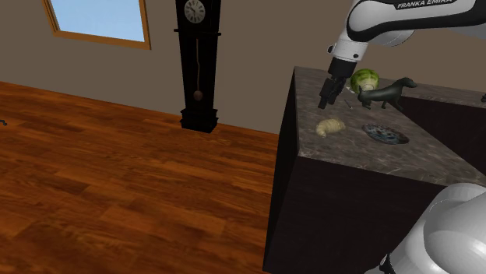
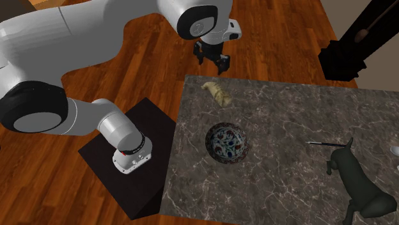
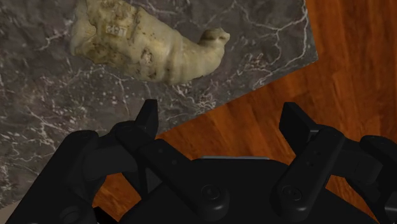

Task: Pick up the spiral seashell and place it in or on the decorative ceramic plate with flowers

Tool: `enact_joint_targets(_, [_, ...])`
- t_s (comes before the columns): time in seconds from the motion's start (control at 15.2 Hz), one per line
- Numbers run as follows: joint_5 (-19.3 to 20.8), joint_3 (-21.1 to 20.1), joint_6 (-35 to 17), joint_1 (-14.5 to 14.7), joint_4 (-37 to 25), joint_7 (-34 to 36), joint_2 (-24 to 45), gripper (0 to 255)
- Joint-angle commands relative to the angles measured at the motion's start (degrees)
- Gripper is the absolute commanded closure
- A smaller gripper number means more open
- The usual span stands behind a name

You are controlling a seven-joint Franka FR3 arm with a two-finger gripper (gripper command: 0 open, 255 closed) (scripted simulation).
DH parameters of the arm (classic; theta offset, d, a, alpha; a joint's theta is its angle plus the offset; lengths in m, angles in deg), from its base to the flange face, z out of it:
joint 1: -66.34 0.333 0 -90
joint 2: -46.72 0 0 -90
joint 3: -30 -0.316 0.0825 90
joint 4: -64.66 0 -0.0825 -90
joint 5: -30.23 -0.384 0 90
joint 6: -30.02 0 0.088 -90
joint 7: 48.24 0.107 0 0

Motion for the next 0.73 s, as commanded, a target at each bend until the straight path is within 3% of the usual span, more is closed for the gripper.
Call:
enact_joint_targets(0.0, [0.0, 0.0, 0.0, 0.0, 0.0, 0.0, 0.0, 255])
enact_joint_targets(0.59, [0.0, 0.0, 0.0, 0.0, 0.0, 0.0, 0.0, 255])
enact_joint_targets(0.66, [0.0, 0.0, 0.0, 0.0, 0.0, 0.0, 0.0, 0])
